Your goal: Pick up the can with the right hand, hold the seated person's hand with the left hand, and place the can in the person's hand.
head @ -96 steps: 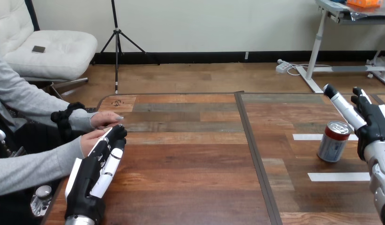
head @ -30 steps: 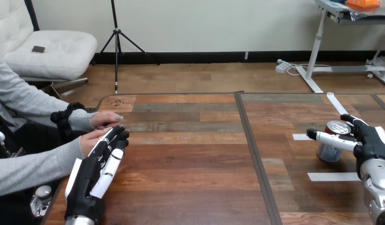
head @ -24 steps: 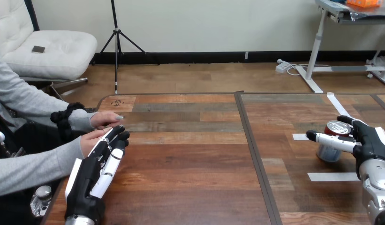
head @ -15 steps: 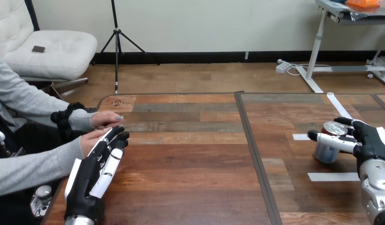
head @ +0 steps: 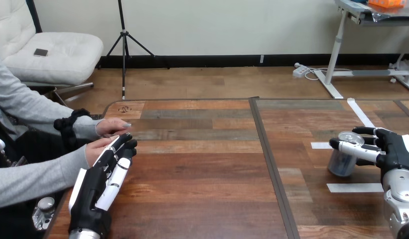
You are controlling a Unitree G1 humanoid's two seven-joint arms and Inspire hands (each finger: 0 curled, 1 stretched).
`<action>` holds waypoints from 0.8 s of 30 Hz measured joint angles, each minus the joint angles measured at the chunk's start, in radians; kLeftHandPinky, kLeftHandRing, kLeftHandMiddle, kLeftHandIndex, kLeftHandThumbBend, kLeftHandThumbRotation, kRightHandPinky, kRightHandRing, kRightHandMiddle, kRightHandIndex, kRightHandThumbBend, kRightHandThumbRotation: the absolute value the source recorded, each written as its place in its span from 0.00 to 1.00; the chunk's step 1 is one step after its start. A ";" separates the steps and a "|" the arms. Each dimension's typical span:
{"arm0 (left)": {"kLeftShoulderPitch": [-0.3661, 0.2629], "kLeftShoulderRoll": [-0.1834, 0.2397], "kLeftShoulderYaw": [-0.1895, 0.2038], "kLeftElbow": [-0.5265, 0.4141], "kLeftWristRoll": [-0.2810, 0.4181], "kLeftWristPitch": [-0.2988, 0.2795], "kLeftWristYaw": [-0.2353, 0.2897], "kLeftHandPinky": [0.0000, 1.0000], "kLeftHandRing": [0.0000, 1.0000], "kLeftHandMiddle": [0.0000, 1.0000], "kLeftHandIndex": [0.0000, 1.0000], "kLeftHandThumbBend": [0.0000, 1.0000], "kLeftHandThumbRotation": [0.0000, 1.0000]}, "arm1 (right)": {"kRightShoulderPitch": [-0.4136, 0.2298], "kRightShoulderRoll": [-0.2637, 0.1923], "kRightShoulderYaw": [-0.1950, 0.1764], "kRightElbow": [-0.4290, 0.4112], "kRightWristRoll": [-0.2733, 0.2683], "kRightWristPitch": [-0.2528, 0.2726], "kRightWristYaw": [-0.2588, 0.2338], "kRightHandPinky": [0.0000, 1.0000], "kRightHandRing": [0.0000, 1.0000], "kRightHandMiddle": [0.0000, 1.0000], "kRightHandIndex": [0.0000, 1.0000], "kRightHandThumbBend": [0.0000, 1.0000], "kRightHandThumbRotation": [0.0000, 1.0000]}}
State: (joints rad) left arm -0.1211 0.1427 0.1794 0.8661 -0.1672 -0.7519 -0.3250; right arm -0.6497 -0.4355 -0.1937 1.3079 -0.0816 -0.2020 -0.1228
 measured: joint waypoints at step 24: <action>0.000 0.000 0.000 0.000 0.001 0.000 0.000 0.89 0.88 0.86 0.85 0.36 0.69 | 0.000 0.000 0.030 0.000 -0.020 0.000 -0.030 0.46 0.50 0.57 0.58 0.76 0.00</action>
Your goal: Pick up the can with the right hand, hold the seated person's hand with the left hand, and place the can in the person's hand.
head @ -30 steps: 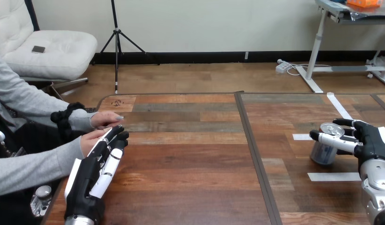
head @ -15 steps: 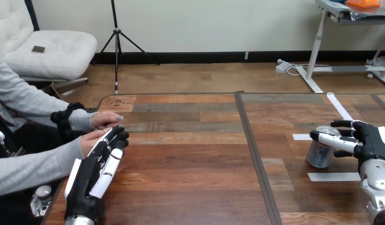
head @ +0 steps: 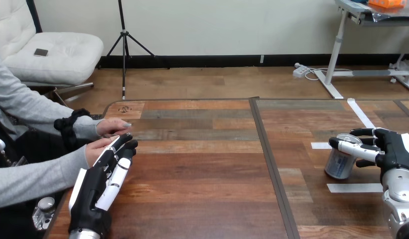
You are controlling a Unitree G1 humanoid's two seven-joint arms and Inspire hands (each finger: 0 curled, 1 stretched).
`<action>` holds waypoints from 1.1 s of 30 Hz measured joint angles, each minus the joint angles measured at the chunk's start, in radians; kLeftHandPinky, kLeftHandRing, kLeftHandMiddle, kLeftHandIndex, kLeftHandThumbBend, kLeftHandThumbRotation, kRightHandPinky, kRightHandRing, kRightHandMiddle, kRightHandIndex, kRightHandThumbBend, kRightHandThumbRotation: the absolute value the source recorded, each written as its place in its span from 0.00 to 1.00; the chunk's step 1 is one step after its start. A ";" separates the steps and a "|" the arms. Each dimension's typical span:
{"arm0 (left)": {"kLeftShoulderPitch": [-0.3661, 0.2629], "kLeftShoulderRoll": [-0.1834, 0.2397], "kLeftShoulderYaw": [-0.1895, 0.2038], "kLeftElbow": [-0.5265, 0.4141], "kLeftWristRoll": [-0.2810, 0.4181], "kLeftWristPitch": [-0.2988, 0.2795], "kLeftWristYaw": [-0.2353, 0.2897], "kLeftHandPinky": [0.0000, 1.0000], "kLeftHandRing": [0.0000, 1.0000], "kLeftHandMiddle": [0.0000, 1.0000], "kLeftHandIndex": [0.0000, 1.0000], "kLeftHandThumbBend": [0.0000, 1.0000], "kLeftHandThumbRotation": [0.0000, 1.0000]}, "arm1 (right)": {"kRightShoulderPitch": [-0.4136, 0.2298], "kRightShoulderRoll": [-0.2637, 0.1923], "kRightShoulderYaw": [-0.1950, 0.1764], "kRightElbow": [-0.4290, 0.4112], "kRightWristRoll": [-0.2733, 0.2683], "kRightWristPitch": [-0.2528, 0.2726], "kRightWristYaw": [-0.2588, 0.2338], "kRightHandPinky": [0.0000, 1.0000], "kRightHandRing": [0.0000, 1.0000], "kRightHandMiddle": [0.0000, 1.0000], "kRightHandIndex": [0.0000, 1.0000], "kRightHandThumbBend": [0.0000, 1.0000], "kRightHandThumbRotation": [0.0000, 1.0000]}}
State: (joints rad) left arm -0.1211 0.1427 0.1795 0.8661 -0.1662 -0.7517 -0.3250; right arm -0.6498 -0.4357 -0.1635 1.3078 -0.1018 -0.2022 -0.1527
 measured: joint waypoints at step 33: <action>0.000 0.000 0.000 0.000 -0.001 0.000 -0.004 0.88 0.87 0.86 0.85 0.36 0.69 | 0.000 0.000 0.038 0.000 -0.035 -0.003 -0.057 0.38 0.46 0.50 0.50 0.83 0.00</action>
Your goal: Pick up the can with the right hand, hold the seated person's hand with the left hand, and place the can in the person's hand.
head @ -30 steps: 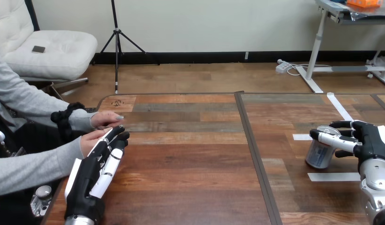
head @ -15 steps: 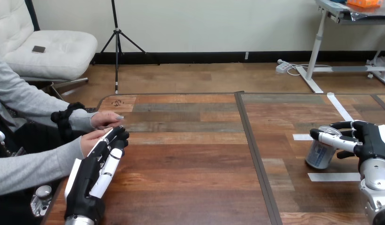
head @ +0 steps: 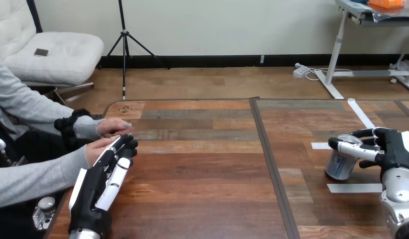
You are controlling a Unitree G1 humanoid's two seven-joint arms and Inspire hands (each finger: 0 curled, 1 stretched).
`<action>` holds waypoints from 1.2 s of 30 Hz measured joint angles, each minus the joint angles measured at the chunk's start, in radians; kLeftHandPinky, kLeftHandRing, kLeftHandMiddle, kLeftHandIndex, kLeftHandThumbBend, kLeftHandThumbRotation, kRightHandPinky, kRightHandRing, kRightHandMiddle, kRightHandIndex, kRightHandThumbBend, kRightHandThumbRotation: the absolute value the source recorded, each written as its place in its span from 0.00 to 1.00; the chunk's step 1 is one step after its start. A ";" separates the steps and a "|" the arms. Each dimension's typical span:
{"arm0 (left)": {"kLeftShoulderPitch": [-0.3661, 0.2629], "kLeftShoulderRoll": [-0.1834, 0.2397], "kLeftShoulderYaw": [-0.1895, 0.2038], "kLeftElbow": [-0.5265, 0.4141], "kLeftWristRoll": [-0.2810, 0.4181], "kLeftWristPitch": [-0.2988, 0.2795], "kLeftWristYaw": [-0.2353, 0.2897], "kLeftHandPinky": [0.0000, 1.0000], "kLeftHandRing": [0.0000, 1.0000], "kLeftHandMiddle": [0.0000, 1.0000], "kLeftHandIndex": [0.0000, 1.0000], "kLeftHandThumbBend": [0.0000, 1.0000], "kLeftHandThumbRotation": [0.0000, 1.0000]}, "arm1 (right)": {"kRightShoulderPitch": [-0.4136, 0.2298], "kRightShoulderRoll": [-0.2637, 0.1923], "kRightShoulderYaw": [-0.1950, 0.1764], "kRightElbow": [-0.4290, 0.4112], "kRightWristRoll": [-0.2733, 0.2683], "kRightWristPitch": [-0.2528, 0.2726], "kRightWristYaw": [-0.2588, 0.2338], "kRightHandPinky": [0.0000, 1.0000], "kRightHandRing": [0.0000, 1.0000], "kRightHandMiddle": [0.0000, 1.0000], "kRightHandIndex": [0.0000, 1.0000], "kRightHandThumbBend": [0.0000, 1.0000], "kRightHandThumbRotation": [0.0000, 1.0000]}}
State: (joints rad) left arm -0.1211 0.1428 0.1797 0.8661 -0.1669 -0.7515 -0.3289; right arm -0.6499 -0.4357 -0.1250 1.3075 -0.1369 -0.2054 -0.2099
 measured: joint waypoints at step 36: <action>0.000 0.000 0.000 0.000 0.001 -0.001 0.008 0.85 0.85 0.84 0.84 0.35 0.69 | 0.000 -0.001 0.025 0.000 -0.025 -0.026 0.018 0.41 0.48 0.51 0.50 0.88 0.00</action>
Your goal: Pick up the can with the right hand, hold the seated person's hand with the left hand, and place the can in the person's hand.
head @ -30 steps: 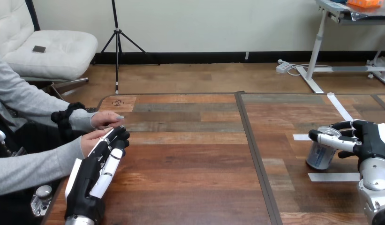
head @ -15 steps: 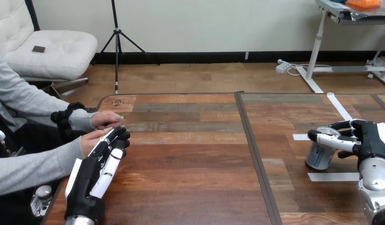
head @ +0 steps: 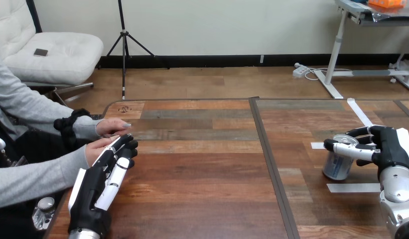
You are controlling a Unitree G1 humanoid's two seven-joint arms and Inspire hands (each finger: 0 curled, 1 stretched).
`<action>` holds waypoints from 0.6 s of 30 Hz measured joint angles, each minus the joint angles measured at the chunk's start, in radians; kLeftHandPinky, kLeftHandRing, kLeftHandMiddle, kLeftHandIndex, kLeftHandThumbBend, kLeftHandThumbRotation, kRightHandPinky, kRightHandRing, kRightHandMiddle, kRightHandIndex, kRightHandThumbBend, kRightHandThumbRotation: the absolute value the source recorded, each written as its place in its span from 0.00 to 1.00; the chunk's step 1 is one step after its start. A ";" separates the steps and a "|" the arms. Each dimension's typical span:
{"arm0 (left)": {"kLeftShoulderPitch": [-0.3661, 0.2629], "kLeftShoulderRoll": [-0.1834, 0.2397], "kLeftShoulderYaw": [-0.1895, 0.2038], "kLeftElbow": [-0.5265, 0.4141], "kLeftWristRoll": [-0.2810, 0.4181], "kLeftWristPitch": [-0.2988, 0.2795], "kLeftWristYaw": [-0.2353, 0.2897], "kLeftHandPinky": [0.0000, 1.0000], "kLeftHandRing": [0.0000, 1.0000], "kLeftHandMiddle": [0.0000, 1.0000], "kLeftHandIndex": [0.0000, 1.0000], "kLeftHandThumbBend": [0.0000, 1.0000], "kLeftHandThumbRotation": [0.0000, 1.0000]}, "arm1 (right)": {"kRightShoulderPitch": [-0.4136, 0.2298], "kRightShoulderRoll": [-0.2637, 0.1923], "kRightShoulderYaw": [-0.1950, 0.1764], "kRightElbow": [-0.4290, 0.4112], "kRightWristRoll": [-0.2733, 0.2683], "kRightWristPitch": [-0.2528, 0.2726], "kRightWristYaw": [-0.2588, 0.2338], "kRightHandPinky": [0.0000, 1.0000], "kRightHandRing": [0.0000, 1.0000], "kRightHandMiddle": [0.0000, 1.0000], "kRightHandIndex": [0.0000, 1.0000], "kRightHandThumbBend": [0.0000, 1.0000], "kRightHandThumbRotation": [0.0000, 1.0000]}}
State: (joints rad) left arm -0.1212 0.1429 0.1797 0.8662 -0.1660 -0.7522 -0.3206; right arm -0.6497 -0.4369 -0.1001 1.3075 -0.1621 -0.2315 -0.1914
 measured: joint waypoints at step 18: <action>0.000 0.000 0.000 0.000 0.000 0.000 -0.005 0.87 0.86 0.85 0.84 0.35 0.69 | 0.000 -0.002 0.001 0.000 0.008 0.005 0.075 0.44 0.51 0.55 0.56 0.96 0.00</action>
State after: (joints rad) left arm -0.1212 0.1428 0.1797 0.8662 -0.1662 -0.7521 -0.3257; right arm -0.6498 -0.4389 -0.0995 1.3074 -0.1537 -0.2263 -0.1161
